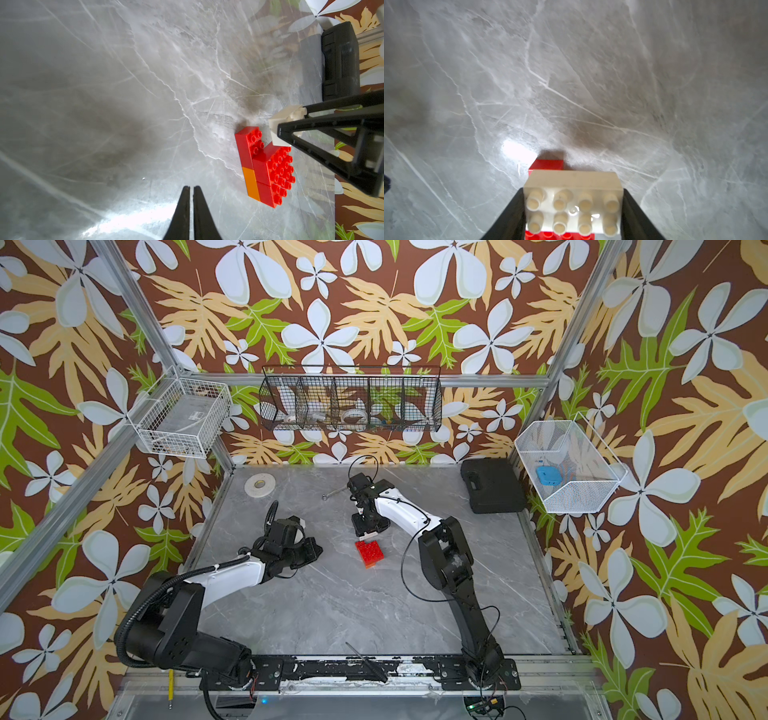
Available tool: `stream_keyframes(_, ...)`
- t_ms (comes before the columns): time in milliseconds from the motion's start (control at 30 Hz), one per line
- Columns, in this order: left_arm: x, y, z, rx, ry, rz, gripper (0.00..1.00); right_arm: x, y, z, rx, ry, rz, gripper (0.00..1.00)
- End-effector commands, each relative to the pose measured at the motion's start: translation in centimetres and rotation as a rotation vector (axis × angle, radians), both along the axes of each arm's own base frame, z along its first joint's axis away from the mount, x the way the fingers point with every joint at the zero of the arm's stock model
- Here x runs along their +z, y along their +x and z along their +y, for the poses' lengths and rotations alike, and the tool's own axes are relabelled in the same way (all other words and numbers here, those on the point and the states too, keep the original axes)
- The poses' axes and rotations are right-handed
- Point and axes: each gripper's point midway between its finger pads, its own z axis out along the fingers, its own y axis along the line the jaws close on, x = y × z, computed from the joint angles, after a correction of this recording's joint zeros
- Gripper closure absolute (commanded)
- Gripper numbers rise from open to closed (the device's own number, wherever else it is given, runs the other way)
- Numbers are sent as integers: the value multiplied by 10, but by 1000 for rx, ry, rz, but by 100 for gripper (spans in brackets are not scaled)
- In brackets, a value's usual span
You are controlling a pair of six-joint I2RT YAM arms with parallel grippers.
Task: Assemble a rectangle with lego
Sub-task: Move the lego brick at the center of the board.
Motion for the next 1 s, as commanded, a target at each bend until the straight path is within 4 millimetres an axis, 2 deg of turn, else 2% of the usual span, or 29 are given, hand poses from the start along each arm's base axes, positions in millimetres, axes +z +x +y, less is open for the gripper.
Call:
stream_keyframes(0, 3, 4, 0, 7, -2, -20, 90, 1, -5, 2, -8, 14, 9, 47)
stream_keyframes(267, -1, 3, 1, 11, 0, -11, 90, 5, -7, 6, -8, 30, -5, 47)
stream_keyframes(700, -6, 1, 1, 7, 3, -7, 90, -2, -16, 13, 6, 16, 12, 48)
stream_keyframes(967, -7, 1, 1, 7, 0, -4, 90, -2, -19, 11, 3, -5, -5, 48)
